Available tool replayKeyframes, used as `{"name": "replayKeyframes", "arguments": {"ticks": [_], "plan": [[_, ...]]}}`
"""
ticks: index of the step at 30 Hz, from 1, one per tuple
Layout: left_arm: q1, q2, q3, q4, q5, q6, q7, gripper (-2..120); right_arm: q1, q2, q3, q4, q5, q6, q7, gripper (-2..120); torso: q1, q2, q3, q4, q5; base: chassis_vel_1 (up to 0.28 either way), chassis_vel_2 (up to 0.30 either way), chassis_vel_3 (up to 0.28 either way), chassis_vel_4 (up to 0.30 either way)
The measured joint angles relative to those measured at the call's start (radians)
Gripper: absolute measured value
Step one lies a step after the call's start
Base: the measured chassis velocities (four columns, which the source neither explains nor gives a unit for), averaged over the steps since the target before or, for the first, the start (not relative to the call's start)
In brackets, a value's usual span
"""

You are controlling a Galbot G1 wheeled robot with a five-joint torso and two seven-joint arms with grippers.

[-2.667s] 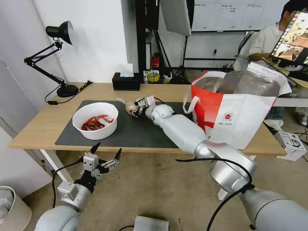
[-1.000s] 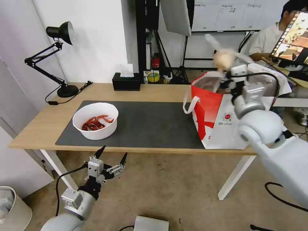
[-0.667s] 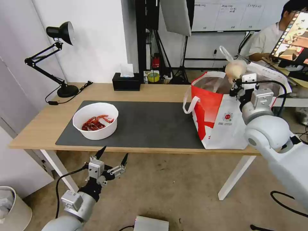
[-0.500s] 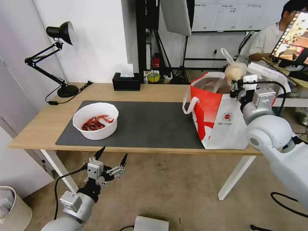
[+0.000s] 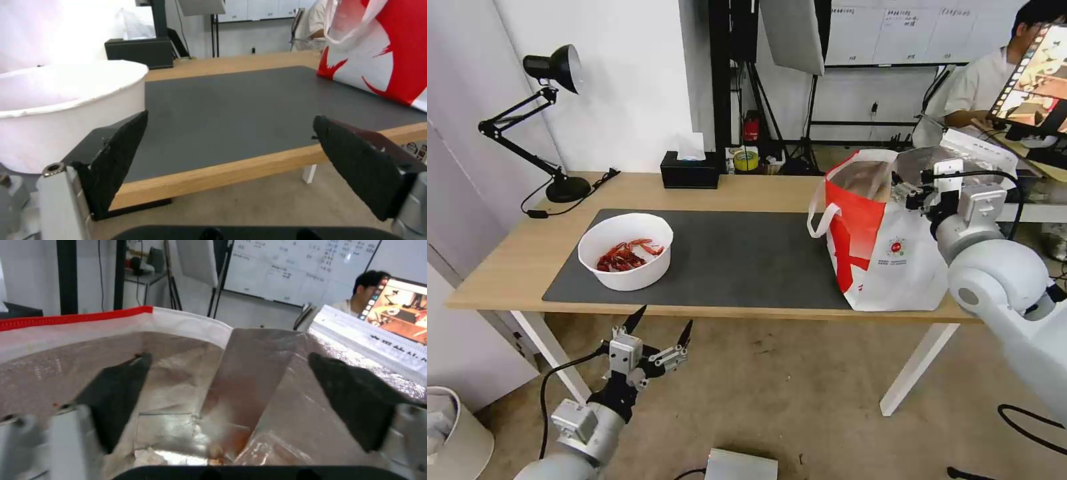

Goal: Pick up the trash from the table and place it into the takeout bag.

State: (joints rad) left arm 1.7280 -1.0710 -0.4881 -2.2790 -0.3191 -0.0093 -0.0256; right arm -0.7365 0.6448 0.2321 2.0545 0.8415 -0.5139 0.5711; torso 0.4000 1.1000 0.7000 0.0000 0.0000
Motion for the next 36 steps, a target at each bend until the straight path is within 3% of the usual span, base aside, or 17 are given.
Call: {"name": "replayKeyframes", "arguments": {"ticks": [5, 8, 11, 14, 18, 25, 36], "plan": [[-0.001, 0.001, -0.004, -0.001, 0.000, 0.000, 0.000, 100, 0.005, -0.001, 0.004, -0.001, 0.015, 0.044, -0.045, 100, 0.000, 0.000, 0.000, 0.0000, 0.0000, 0.000, 0.000, 0.000, 0.000], [-0.004, 0.003, -0.009, -0.002, -0.003, 0.000, 0.000, 100, 0.013, -0.002, 0.001, 0.023, 0.119, 0.185, -0.150, 100, 0.000, 0.000, 0.000, 0.0001, -0.0001, 0.000, 0.000, 0.000, 0.000], [-0.005, 0.003, -0.010, -0.002, -0.004, 0.000, 0.000, 100, 0.011, -0.002, -0.001, 0.035, 0.145, 0.217, -0.190, 100, 0.000, 0.000, 0.000, 0.0001, 0.0000, 0.000, 0.000, 0.000, 0.000], [-0.014, 0.004, -0.016, -0.002, -0.010, -0.001, 0.000, 100, -0.056, -0.021, -0.019, 0.098, 0.216, 0.295, -0.361, 100, 0.000, 0.000, 0.000, 0.0001, -0.0001, 0.000, 0.000, 0.000, 0.000], [-0.024, 0.005, -0.024, 0.004, -0.019, -0.002, 0.000, 100, -0.132, -0.035, -0.048, 0.152, 0.213, 0.325, -0.422, 100, 0.000, 0.000, 0.000, 0.0000, -0.0001, 0.000, 0.000, 0.000, 0.000], [-0.031, 0.004, -0.029, 0.006, -0.023, -0.004, -0.001, 100, -0.300, -0.013, -0.087, 0.191, 0.103, 0.384, -0.425, 100, 0.000, 0.000, 0.000, 0.0000, 0.0002, 0.000, 0.000, 0.000, 0.000], [-0.035, 0.009, -0.034, 0.016, -0.028, -0.012, -0.001, 100, -0.599, 0.065, -0.042, 0.151, -0.124, 0.520, -0.362, 100, 0.000, 0.000, 0.000, 0.0000, 0.0000, 0.000, 0.000, 0.000, 0.000]]}}
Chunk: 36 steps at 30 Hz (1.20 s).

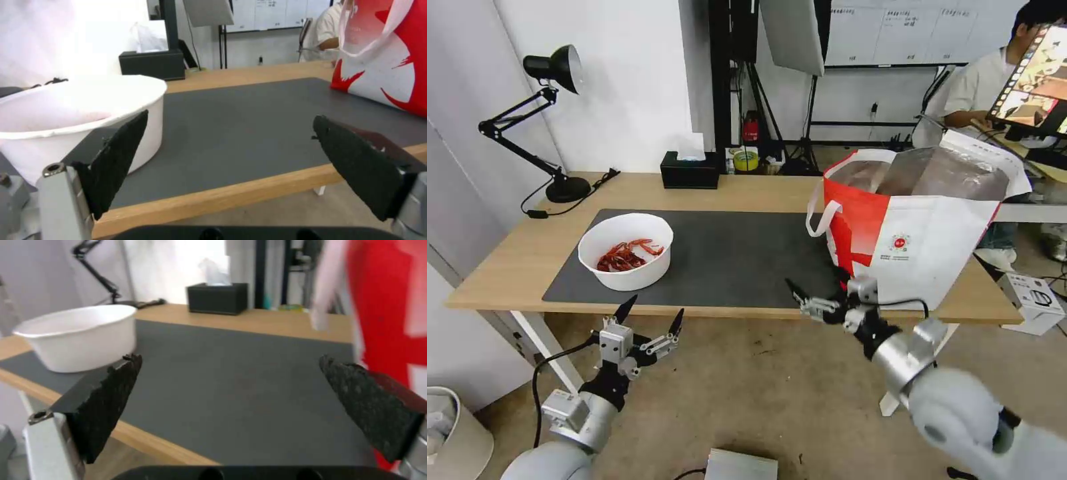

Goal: Pick up the trash from the table and place it into the takeout bag.

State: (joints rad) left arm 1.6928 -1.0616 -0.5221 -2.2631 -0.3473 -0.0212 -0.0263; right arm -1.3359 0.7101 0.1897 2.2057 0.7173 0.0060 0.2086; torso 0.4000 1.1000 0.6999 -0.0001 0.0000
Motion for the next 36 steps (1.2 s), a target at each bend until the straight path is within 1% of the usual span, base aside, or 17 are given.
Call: {"name": "replayKeyframes", "arguments": {"ticks": [7, 10, 23, 32, 34, 35, 36], "plan": [[-0.006, 0.002, 0.003, 0.014, -0.001, 0.000, 0.000, 100, -0.067, 0.028, 0.009, -0.023, -0.052, 0.020, 0.049, 100, 0.000, 0.000, 0.000, 0.0000, 0.0000, 0.000, 0.000, 0.000, 0.000], [-0.006, 0.003, 0.004, 0.020, -0.001, 0.000, 0.000, 100, -0.072, 0.034, 0.009, -0.034, -0.059, 0.021, 0.054, 100, 0.000, 0.000, 0.000, 0.0001, 0.0000, 0.000, 0.000, 0.000, 0.000], [-0.005, 0.007, -0.008, 0.066, -0.001, 0.000, 0.009, 100, -0.044, 0.035, -0.010, -0.054, -0.058, 0.023, 0.055, 100, 0.000, 0.000, 0.000, 0.0001, 0.0000, 0.000, 0.000, 0.000, 0.000], [-0.003, 0.009, -0.012, 0.076, -0.003, 0.000, 0.012, 100, -0.043, 0.034, -0.011, -0.055, -0.056, 0.022, 0.054, 100, 0.000, 0.000, 0.000, 0.0001, -0.0001, 0.000, 0.000, 0.000, 0.000], [-0.011, 0.030, -0.023, 0.075, -0.023, 0.001, 0.008, 100, -0.043, 0.034, -0.011, -0.055, -0.056, 0.021, 0.054, 100, 0.000, 0.000, 0.000, 0.0002, -0.0001, 0.000, 0.000, 0.000, 0.000], [-0.011, 0.030, -0.023, 0.075, -0.023, 0.001, 0.008, 100, -0.043, 0.034, -0.011, -0.055, -0.056, 0.021, 0.054, 100, 0.000, 0.000, 0.000, 0.0002, -0.0001, 0.000, 0.000, 0.000, 0.000], [-0.025, 0.051, -0.032, 0.071, -0.046, 0.009, 0.001, 100, -0.043, 0.034, -0.011, -0.055, -0.056, 0.021, 0.053, 100, 0.000, 0.000, 0.000, 0.0003, -0.0002, 0.000, 0.000, 0.000, 0.000]]}}
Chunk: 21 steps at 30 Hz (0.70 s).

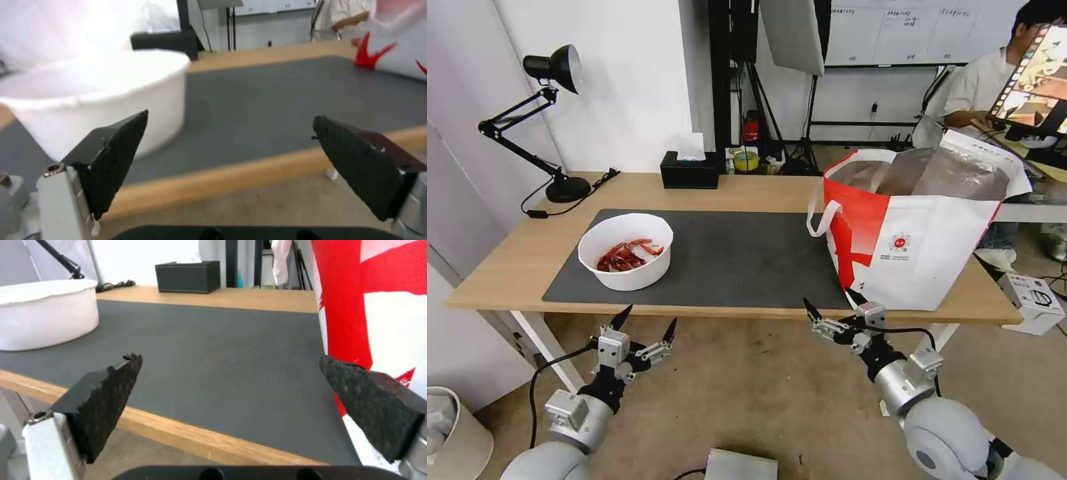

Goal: Pick up the trash from the table and place it into the takeout bag.

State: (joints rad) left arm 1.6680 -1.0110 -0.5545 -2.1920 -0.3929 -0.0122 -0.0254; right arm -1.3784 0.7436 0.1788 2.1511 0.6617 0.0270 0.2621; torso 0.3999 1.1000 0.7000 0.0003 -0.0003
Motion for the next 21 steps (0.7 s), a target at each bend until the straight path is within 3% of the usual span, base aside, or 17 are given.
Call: {"name": "replayKeyframes", "arguments": {"ticks": [3, 5, 6, 7, 9, 11, 12, 14, 15, 18, 19, 21], "plan": [[-0.041, 0.051, -0.024, -0.007, -0.062, 0.024, -0.023, 100, 0.000, 0.000, 0.000, 0.000, 0.000, 0.000, 0.000, 100, 0.000, 0.000, 0.000, -0.0002, 0.0001, 0.000, 0.000, 0.000, 0.000], [-0.105, 0.138, -0.050, -0.009, -0.167, 0.067, -0.068, 100, 0.000, 0.000, 0.000, 0.000, 0.000, -0.001, 0.000, 100, 0.000, 0.000, 0.000, -0.0002, 0.0001, 0.000, 0.000, 0.000, 0.000], [-0.105, 0.138, -0.050, -0.009, -0.167, 0.067, -0.068, 100, 0.000, 0.000, 0.000, 0.000, 0.000, -0.001, 0.000, 100, 0.000, 0.000, 0.000, -0.0002, 0.0001, 0.000, 0.000, 0.000, 0.000], [-0.141, 0.198, -0.065, -0.005, -0.247, 0.097, -0.101, 100, 0.000, 0.000, 0.000, 0.000, 0.001, -0.001, -0.001, 100, 0.000, 0.000, 0.000, -0.0004, 0.0000, 0.000, 0.000, 0.000, 0.000], [-0.160, 0.232, -0.077, 0.000, -0.295, 0.114, -0.120, 100, 0.000, 0.000, 0.000, 0.000, 0.001, -0.001, -0.001, 100, 0.000, 0.000, 0.000, -0.0004, 0.0000, 0.000, 0.000, 0.000, 0.000], [-0.248, 0.328, -0.080, 0.038, -0.428, 0.168, -0.187, 100, 0.001, 0.000, 0.000, 0.000, 0.001, -0.001, -0.001, 100, 0.000, 0.000, 0.000, 0.0001, -0.0001, 0.000, 0.000, 0.000, 0.000], [-0.248, 0.328, -0.080, 0.038, -0.428, 0.168, -0.187, 100, 0.001, 0.000, 0.000, 0.000, 0.001, -0.001, -0.001, 100, 0.000, 0.000, 0.000, 0.0001, -0.0001, 0.000, 0.000, 0.000, 0.000], [-0.361, 0.408, -0.042, 0.095, -0.554, 0.216, -0.236, 100, 0.001, 0.000, 0.000, 0.000, 0.001, -0.001, -0.001, 100, 0.000, 0.000, 0.000, -0.0003, -0.0001, 0.000, 0.000, 0.000, 0.000], [-0.361, 0.408, -0.042, 0.095, -0.554, 0.216, -0.236, 100, 0.001, 0.000, 0.000, 0.000, 0.001, -0.001, -0.001, 100, 0.000, 0.000, 0.000, -0.0003, -0.0001, 0.000, 0.000, 0.000, 0.000], [-0.552, 0.505, 0.041, 0.177, -0.735, 0.321, -0.269, 100, 0.001, 0.000, 0.000, 0.000, 0.001, -0.001, -0.001, 100, 0.000, 0.000, 0.000, -0.0005, 0.0005, 0.000, 0.000, 0.000, 0.000], [-0.552, 0.505, 0.041, 0.177, -0.735, 0.321, -0.269, 100, 0.001, 0.000, 0.000, 0.000, 0.001, -0.001, -0.001, 100, 0.000, 0.000, 0.000, -0.0005, 0.0005, 0.000, 0.000, 0.000, 0.000], [-0.638, 0.542, 0.070, 0.214, -0.827, 0.437, -0.291, 100, 0.001, 0.000, 0.000, 0.000, 0.001, -0.002, -0.001, 100, 0.000, 0.000, 0.000, -0.0007, 0.0001, 0.000, 0.000, 0.000, 0.000]]}}
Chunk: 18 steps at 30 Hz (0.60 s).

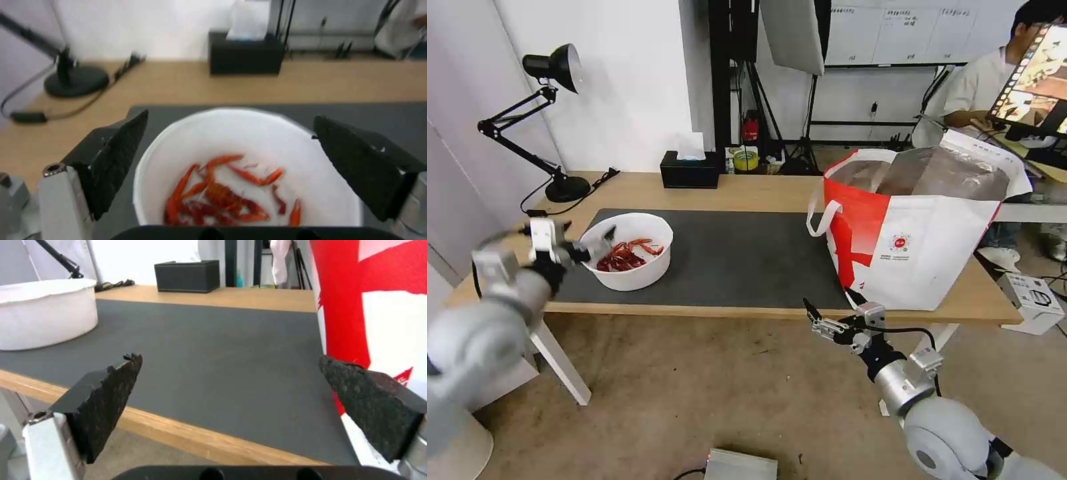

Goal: Pick up the trash from the table and place it into the takeout bag.

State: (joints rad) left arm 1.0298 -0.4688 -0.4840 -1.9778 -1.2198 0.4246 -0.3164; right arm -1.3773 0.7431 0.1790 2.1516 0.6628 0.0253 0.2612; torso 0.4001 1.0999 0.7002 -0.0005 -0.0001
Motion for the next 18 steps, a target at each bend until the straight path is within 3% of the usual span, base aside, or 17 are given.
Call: {"name": "replayKeyframes", "arguments": {"ticks": [2, 4, 8, 18], "plan": [[-0.013, 0.010, 0.000, 0.012, -0.021, 0.040, -0.015, 100, 0.000, 0.000, 0.000, 0.000, 0.000, 0.000, 0.000, 100, 0.000, 0.000, 0.000, 0.0001, 0.0002, 0.000, 0.000, 0.000, 0.000], [-0.039, 0.031, 0.001, 0.059, -0.068, 0.138, -0.064, 100, 0.000, 0.000, 0.000, 0.000, 0.000, 0.000, 0.000, 100, 0.000, 0.000, 0.000, 0.0007, -0.0002, 0.000, 0.000, 0.000, 0.000], [-0.070, 0.053, 0.010, 0.129, -0.131, 0.212, -0.084, 100, 0.000, 0.000, 0.000, 0.000, 0.000, -0.001, 0.000, 100, 0.000, 0.000, 0.000, 0.0008, -0.0002, 0.000, 0.000, 0.000, 0.000], [-0.117, 0.042, 0.037, 0.188, -0.277, 0.272, -0.077, 100, 0.000, 0.000, 0.000, 0.000, 0.000, -0.001, 0.000, 100, 0.000, 0.000, 0.000, 0.0005, 0.0000, 0.000, 0.000, 0.000, 0.000]]}}
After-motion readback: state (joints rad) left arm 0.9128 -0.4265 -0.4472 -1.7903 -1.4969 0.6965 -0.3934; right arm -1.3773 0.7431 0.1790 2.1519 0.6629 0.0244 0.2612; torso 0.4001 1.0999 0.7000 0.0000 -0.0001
